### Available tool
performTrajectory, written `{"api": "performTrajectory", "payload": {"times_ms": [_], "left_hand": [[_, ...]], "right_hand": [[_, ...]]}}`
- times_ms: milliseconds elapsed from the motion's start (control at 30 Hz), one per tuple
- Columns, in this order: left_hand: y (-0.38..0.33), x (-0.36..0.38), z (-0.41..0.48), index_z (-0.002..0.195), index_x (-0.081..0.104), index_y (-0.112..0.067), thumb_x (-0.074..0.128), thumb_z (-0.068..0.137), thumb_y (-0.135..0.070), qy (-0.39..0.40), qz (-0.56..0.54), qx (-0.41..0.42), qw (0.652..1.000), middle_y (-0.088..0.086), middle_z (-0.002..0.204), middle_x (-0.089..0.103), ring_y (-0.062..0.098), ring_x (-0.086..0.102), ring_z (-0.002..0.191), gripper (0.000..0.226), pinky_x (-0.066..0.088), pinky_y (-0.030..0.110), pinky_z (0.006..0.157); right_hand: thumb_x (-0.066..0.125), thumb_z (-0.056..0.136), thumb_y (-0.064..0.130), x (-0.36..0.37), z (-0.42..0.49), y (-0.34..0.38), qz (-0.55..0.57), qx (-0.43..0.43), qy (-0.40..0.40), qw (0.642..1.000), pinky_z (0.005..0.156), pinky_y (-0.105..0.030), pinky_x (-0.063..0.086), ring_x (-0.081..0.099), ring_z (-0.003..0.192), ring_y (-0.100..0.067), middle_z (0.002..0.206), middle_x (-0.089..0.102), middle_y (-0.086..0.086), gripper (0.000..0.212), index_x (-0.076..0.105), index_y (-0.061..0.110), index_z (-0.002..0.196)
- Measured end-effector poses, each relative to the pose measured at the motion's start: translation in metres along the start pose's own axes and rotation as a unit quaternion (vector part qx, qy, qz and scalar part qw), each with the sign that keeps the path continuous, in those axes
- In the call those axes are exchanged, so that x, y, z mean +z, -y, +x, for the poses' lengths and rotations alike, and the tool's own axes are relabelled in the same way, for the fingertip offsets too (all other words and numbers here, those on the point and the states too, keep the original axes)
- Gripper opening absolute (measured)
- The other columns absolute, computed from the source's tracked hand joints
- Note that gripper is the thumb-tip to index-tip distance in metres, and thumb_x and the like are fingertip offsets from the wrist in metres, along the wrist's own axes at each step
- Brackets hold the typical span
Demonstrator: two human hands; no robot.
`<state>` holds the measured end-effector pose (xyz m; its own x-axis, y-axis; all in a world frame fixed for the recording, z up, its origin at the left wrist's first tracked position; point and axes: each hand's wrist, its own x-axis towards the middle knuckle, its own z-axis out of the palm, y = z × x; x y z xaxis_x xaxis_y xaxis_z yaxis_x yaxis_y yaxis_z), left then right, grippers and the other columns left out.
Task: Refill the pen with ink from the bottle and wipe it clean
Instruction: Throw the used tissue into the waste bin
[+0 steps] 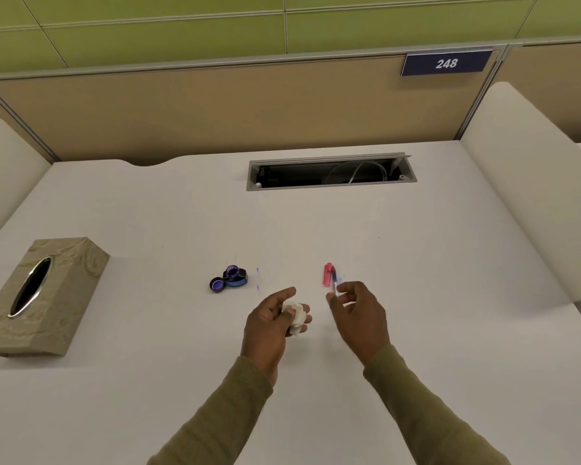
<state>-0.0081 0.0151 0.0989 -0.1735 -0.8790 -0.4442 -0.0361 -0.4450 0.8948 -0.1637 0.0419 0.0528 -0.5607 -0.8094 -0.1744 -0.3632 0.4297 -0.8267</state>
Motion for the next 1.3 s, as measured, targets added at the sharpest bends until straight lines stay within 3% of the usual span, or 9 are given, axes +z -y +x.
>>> {"api": "performTrajectory", "payload": {"times_ms": [100,233,333,433,633,767,900,1200,1300], "left_hand": [[-0.002,0.003,-0.006,0.107,0.061,-0.014,0.052,0.095,0.0,-0.026,-0.002,0.03,0.999,0.003,0.096,0.077,0.02,0.073,0.093,0.021,0.056,0.031,0.08],[-0.005,0.005,-0.023,0.101,0.052,-0.008,0.055,0.093,-0.001,-0.037,0.001,0.064,0.997,-0.002,0.096,0.077,0.011,0.07,0.093,0.011,0.05,0.016,0.074],[-0.008,0.006,-0.04,0.099,0.049,-0.005,0.054,0.093,0.001,-0.031,-0.008,0.069,0.997,-0.001,0.097,0.076,0.0,0.07,0.072,0.009,0.048,0.009,0.053],[-0.001,-0.002,-0.053,0.098,0.052,-0.007,0.058,0.093,-0.005,-0.016,0.023,0.083,0.996,-0.006,0.097,0.077,-0.001,0.07,0.075,0.008,0.048,0.008,0.056],[0.011,-0.039,-0.079,0.093,0.06,-0.015,0.059,0.094,-0.014,0.037,0.086,0.099,0.991,-0.028,0.08,0.071,-0.01,0.065,0.078,0.002,0.045,0.003,0.06],[0.017,-0.068,-0.096,0.091,0.065,-0.019,0.06,0.093,-0.014,0.053,0.09,0.061,0.993,-0.011,0.083,0.071,0.004,0.064,0.083,0.008,0.045,0.013,0.068],[0.025,-0.091,-0.112,0.09,0.07,-0.015,0.06,0.091,-0.012,0.082,0.077,0.014,0.994,-0.001,0.091,0.073,0.02,0.064,0.092,0.01,0.05,0.028,0.075],[0.035,-0.119,-0.133,0.088,0.065,-0.005,0.064,0.086,-0.001,0.26,0.115,-0.067,0.956,0.011,0.079,0.068,0.022,0.06,0.07,0.005,0.046,0.032,0.061],[0.044,-0.115,-0.142,0.086,0.061,-0.006,0.067,0.086,-0.002,0.259,0.151,-0.023,0.954,0.008,0.076,0.066,0.021,0.06,0.067,0.007,0.049,0.03,0.06]], "right_hand": [[0.066,0.092,0.037,-0.009,-0.032,0.021,0.145,0.09,0.09,0.981,0.074,-0.033,0.061,0.07,0.081,-0.016,0.094,0.072,-0.001,0.018,0.064,0.022,0.102],[0.063,0.096,0.035,-0.013,-0.069,0.041,0.302,0.188,0.2,0.913,0.078,-0.037,0.062,0.074,0.082,-0.026,0.097,0.077,-0.015,0.028,0.069,0.011,0.108],[0.062,0.097,0.031,-0.009,-0.087,0.044,0.358,0.194,0.193,0.893,0.081,-0.037,0.062,0.074,0.094,-0.033,0.098,0.077,-0.016,0.028,0.07,0.007,0.109],[0.067,0.093,0.031,-0.004,-0.104,0.046,0.39,0.188,0.156,0.888,0.082,-0.037,0.062,0.074,0.095,-0.035,0.099,0.077,-0.018,0.03,0.072,0.005,0.107],[0.067,0.094,0.027,0.009,-0.148,0.05,0.353,0.128,0.074,0.924,0.08,-0.033,0.061,0.074,0.092,-0.025,0.096,0.078,-0.007,0.018,0.073,0.013,0.105],[0.067,0.094,0.022,0.022,-0.185,0.05,0.281,0.068,0.029,0.957,0.074,-0.027,0.06,0.074,0.088,-0.016,0.093,0.078,0.001,0.01,0.071,0.019,0.103],[0.067,0.094,0.017,0.033,-0.222,0.043,0.239,0.03,0.01,0.971,0.079,-0.032,0.061,0.073,0.088,-0.016,0.096,0.076,0.001,0.01,0.069,0.021,0.103],[0.067,0.093,0.012,0.021,-0.287,0.018,0.156,-0.009,0.023,0.987,0.077,-0.034,0.062,0.071,0.081,-0.017,0.088,0.073,0.006,0.009,0.067,0.019,0.099],[0.068,0.092,0.009,0.017,-0.299,0.008,0.203,0.013,0.016,0.979,0.077,-0.033,0.061,0.071,0.081,-0.021,0.089,0.071,-0.005,0.02,0.066,0.021,0.109]]}}
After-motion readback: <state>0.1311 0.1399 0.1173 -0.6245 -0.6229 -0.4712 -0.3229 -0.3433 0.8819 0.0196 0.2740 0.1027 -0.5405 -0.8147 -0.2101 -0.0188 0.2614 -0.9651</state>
